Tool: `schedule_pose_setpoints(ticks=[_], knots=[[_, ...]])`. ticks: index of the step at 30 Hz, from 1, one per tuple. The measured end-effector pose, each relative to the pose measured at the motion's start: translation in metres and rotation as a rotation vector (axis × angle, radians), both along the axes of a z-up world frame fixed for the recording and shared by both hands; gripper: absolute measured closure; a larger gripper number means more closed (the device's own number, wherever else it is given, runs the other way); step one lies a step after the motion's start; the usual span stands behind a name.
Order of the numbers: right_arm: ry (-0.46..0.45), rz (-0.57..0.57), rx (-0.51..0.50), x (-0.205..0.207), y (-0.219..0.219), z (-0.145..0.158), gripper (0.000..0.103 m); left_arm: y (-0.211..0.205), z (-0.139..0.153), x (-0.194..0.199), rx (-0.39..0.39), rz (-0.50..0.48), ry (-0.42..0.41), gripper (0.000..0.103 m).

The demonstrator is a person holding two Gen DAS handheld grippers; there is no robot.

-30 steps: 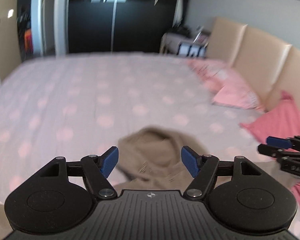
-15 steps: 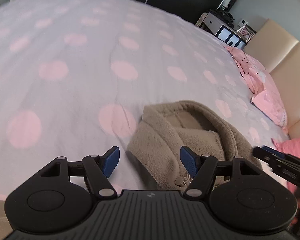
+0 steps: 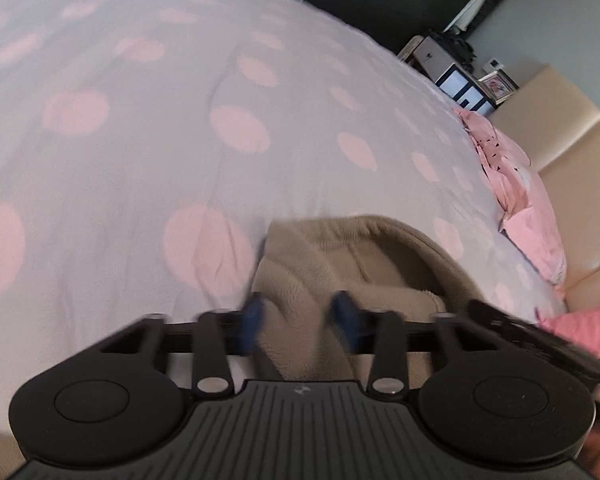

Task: Fold clothes
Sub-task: 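Grasp the hood rim with the left tool while the right tool grasps the hood rim, then lift the hood with both tools and fold it over the hoodie body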

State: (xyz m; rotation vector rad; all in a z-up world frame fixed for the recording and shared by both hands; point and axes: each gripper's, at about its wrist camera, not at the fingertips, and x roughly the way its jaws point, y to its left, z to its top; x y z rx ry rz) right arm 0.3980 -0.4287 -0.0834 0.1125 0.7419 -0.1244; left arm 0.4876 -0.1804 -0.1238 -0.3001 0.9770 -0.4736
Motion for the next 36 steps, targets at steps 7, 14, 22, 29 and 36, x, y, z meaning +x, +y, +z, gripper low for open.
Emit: schedule_pose_setpoints(ticks=[7, 14, 22, 29, 36], knots=[[-0.106, 0.035, -0.025, -0.09, -0.02, 0.055, 0.093, -0.017, 0.061, -0.051, 0.089, -0.194, -0.33, 0.096], [-0.066, -0.004, 0.03, -0.193, -0.03, 0.035, 0.093, -0.013, 0.082, -0.136, 0.157, -0.447, -0.455, 0.103], [0.019, -0.004, 0.046, -0.227, -0.012, -0.015, 0.093, -0.011, 0.068, -0.18, 0.191, -0.499, -0.433, 0.103], [0.075, -0.015, 0.1, -0.237, -0.014, -0.038, 0.093, -0.034, 0.123, -0.163, 0.175, -0.464, -0.531, 0.036], [0.063, -0.008, 0.108, -0.239, -0.017, -0.04, 0.093, -0.104, 0.109, -0.172, 0.416, -0.559, -0.658, 0.044]])
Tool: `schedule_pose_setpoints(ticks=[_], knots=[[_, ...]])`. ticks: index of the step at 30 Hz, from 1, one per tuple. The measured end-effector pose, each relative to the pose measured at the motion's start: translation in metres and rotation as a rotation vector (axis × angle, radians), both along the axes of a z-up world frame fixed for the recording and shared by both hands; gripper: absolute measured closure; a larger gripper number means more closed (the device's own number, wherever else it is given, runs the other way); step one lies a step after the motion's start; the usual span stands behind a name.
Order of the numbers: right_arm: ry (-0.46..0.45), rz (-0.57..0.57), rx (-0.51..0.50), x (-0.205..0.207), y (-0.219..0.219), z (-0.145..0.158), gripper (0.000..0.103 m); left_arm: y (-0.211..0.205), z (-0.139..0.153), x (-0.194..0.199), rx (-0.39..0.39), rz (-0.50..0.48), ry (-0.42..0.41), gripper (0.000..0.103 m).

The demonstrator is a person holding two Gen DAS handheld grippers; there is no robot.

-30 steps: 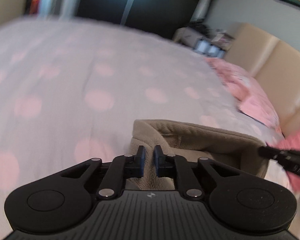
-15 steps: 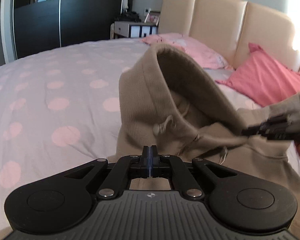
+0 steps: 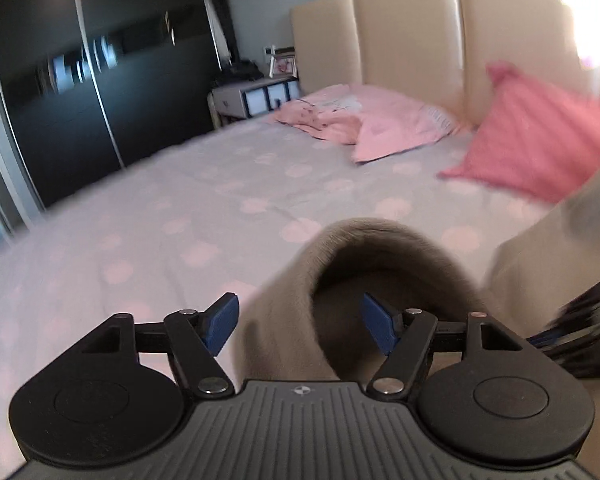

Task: Fold clothes
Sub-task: 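Lift the hood with both tools and fold it over the hoodie body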

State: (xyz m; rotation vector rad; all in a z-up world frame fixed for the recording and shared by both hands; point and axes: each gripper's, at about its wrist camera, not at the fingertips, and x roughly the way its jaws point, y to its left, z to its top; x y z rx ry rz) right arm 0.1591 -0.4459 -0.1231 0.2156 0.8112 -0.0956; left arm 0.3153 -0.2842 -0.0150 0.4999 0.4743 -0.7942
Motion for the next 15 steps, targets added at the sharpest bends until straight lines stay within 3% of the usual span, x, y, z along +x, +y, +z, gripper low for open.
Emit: schedule_pose_setpoints(ticks=[1, 3, 10, 13, 15], knots=[[-0.001, 0.002, 0.003, -0.001, 0.0, 0.0, 0.093, -0.007, -0.003, 0.001, 0.02, 0.003, -0.023, 0.062], [-0.004, 0.007, 0.006, -0.001, -0.002, 0.003, 0.093, -0.016, -0.007, 0.009, 0.03, -0.025, 0.011, 0.09], [-0.034, 0.037, -0.023, -0.003, -0.002, 0.016, 0.086, 0.0, -0.018, -0.02, 0.139, -0.124, -0.086, 0.094], [-0.092, 0.037, -0.064, -0.006, 0.0, 0.03, 0.057, 0.02, -0.027, -0.043, 0.191, -0.158, -0.135, 0.094], [-0.149, 0.045, -0.134, -0.007, 0.006, 0.043, 0.056, 0.03, -0.034, -0.058, 0.202, -0.19, -0.162, 0.094]])
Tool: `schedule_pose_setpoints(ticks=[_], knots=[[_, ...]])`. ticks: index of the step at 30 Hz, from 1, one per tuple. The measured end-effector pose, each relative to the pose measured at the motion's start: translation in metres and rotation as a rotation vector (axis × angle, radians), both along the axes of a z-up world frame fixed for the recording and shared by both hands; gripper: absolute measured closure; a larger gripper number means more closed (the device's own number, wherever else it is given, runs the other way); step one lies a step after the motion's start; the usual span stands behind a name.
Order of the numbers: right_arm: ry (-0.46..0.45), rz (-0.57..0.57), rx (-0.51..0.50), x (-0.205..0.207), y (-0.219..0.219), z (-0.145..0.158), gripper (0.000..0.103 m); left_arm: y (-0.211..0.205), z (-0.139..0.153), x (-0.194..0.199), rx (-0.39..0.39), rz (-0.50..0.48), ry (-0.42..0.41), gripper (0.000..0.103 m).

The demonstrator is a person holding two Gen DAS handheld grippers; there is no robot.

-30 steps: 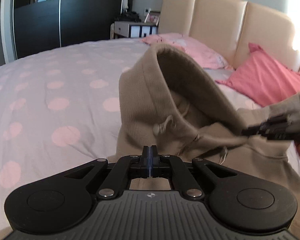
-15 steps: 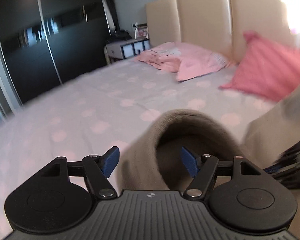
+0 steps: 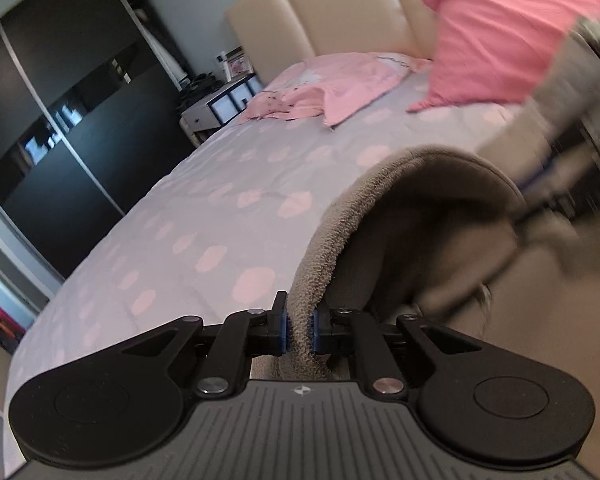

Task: Fold clothes
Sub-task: 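Lift the hood with both tools and fold it over the hoodie body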

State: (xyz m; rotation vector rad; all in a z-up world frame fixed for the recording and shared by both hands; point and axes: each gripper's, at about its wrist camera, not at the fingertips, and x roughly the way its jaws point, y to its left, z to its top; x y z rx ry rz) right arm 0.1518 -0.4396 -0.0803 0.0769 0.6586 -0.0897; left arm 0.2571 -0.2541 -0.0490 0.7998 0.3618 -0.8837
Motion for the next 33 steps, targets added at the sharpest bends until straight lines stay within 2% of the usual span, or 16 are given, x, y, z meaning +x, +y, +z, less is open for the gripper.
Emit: schedule_pose_setpoints(ticks=[2, 4, 9, 10, 11, 15, 17, 19, 22, 26, 28, 29, 31, 32, 33], knots=[[-0.052, 0.015, -0.074, 0.0, 0.008, 0.012, 0.05, 0.009, -0.007, -0.017, 0.005, -0.033, -0.015, 0.094], [-0.079, 0.055, -0.112, -0.001, 0.015, 0.019, 0.049, 0.016, -0.016, -0.032, 0.011, -0.065, 0.018, 0.094], [-0.048, 0.15, -0.181, -0.001, 0.032, 0.006, 0.053, 0.027, -0.038, -0.054, 0.045, -0.105, 0.044, 0.094], [-0.047, 0.16, -0.206, 0.0, 0.034, 0.002, 0.063, 0.029, -0.04, -0.055, 0.04, -0.096, 0.055, 0.094], [-0.043, 0.166, -0.22, 0.002, 0.034, 0.001, 0.082, 0.031, -0.043, -0.054, 0.04, -0.087, 0.063, 0.094], [-0.011, 0.19, -0.19, 0.002, 0.031, 0.008, 0.09, 0.039, -0.05, -0.052, 0.049, -0.067, 0.073, 0.094], [0.029, 0.224, -0.125, -0.005, 0.033, 0.013, 0.09, 0.044, -0.052, -0.054, 0.072, -0.077, 0.049, 0.094], [0.111, 0.286, -0.109, -0.013, 0.041, 0.014, 0.09, 0.048, -0.057, -0.057, 0.106, -0.104, 0.034, 0.094], [0.228, 0.372, -0.138, -0.017, 0.051, 0.002, 0.09, 0.052, -0.068, -0.061, 0.145, -0.149, 0.074, 0.094], [0.313, 0.423, -0.115, -0.016, 0.056, -0.025, 0.089, 0.055, -0.087, -0.061, 0.198, -0.178, 0.129, 0.088], [0.333, 0.446, -0.127, -0.017, 0.059, -0.032, 0.086, 0.059, -0.087, -0.059, 0.191, -0.186, 0.158, 0.081], [0.336, 0.458, -0.131, -0.019, 0.06, -0.031, 0.08, 0.062, -0.085, -0.057, 0.186, -0.192, 0.174, 0.077], [0.342, 0.486, -0.136, -0.021, 0.061, -0.029, 0.072, 0.068, -0.078, -0.054, 0.172, -0.207, 0.217, 0.058], [0.344, 0.509, -0.132, -0.024, 0.061, -0.025, 0.065, 0.072, -0.073, -0.052, 0.156, -0.213, 0.24, 0.054], [0.342, 0.529, -0.128, -0.026, 0.061, -0.019, 0.065, 0.076, -0.068, -0.05, 0.136, -0.218, 0.26, 0.051]])
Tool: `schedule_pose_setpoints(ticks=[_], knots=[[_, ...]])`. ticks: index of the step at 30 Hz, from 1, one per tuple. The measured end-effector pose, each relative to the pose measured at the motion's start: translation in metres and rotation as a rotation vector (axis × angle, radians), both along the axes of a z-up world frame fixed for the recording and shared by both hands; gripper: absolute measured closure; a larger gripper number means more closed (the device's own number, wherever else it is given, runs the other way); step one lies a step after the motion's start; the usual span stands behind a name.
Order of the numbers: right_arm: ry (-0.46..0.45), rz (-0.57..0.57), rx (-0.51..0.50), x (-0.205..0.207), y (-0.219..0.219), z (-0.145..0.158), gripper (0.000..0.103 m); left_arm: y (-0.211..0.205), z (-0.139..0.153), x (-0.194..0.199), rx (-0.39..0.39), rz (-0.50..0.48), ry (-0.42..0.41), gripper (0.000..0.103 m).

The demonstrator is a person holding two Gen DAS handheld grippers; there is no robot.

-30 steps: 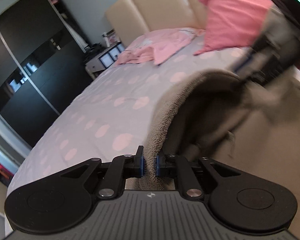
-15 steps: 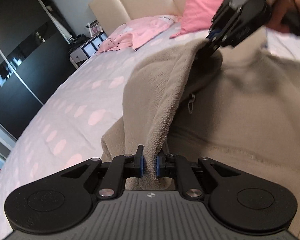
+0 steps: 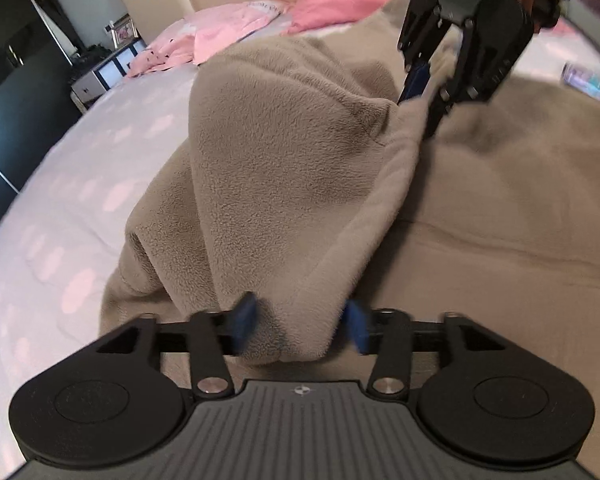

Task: Fold clothes
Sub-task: 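Lift the hood with both tools and fold it over the hoodie body, then open both tools and release the hood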

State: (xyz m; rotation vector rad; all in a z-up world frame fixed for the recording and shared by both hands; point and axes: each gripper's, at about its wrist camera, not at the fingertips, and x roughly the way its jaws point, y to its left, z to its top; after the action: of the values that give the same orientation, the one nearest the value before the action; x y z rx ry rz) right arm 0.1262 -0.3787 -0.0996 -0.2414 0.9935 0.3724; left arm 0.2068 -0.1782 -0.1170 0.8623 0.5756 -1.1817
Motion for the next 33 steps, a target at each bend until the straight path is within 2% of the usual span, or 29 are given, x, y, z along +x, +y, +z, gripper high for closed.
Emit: schedule_pose_setpoints(ticks=[4, 8, 9, 11, 15, 19, 23, 25, 28, 31, 33], knots=[[-0.025, 0.0, 0.102, -0.003, -0.017, 0.031, 0.063, 0.012, 0.023, 0.015, -0.068, 0.033, 0.05, 0.046], [-0.064, -0.001, 0.226, -0.004, -0.038, 0.066, 0.053, 0.013, 0.041, 0.038, -0.153, 0.103, 0.084, 0.044], [-0.06, 0.007, 0.262, -0.005, -0.044, 0.072, 0.051, 0.012, 0.044, 0.045, -0.173, 0.118, 0.102, 0.044], [-0.016, 0.039, 0.353, -0.006, -0.055, 0.081, 0.041, 0.009, 0.051, 0.056, -0.218, 0.133, 0.148, 0.044], [-0.063, -0.033, 0.348, -0.016, -0.065, 0.084, 0.041, 0.015, 0.066, 0.069, -0.315, 0.115, 0.236, 0.044], [-0.142, -0.132, 0.352, -0.029, -0.076, 0.082, 0.043, 0.024, 0.08, 0.073, -0.371, 0.126, 0.244, 0.041], [-0.236, -0.239, 0.285, -0.012, -0.067, 0.088, 0.043, 0.011, 0.078, 0.079, -0.336, 0.202, 0.2, 0.041], [-0.271, -0.281, 0.248, 0.002, -0.07, 0.091, 0.039, 0.002, 0.072, 0.085, -0.315, 0.221, 0.224, 0.041], [-0.302, -0.328, 0.217, 0.019, -0.08, 0.088, 0.027, -0.011, 0.054, 0.091, -0.287, 0.239, 0.271, 0.041], [-0.332, -0.35, 0.192, 0.039, -0.098, 0.082, 0.026, -0.021, 0.034, 0.092, -0.272, 0.235, 0.319, 0.041], [-0.35, -0.351, 0.196, 0.056, -0.11, 0.075, 0.026, -0.028, 0.022, 0.092, -0.244, 0.245, 0.315, 0.041]])
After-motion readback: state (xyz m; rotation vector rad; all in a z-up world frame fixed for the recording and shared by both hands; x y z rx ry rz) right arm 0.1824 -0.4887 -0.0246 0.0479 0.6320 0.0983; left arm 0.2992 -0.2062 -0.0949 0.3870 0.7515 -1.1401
